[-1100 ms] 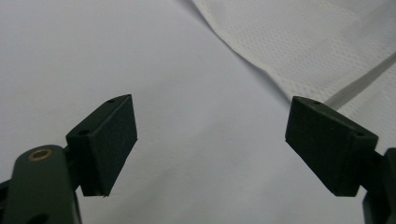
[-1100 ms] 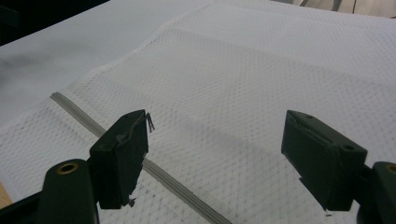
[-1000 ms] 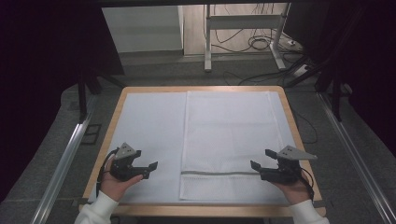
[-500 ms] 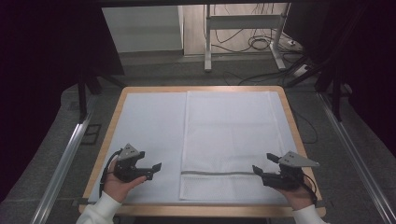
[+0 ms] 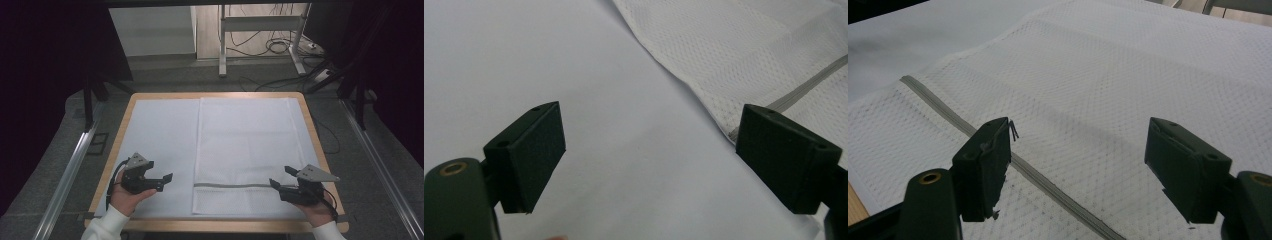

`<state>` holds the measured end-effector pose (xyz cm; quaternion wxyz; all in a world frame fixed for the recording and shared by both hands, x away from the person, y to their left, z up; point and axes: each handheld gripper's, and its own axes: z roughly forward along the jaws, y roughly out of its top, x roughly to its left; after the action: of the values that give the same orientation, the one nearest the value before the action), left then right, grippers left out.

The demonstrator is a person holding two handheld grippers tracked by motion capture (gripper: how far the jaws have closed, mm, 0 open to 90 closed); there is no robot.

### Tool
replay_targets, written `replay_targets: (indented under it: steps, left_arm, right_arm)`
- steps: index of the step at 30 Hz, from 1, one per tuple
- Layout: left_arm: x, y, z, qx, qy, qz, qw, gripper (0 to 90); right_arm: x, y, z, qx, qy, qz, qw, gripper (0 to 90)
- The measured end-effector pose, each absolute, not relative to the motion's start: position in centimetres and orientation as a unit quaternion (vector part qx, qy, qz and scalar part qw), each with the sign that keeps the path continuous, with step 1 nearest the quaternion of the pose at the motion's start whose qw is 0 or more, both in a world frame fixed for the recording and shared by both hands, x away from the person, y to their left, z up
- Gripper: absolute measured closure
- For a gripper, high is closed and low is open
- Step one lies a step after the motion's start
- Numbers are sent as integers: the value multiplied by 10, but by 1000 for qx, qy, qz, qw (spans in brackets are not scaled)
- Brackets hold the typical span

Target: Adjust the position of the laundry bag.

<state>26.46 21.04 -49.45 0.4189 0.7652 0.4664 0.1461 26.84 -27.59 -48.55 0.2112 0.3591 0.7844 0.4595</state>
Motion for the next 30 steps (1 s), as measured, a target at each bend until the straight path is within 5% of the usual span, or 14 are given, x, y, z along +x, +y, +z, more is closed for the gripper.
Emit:
replay_targets:
  steps: [30]
  left_arm:
    - [282,187,-485,761,482,91,424,202]
  right_arm:
    - [267,-276,-487,365,780,457,224,263]
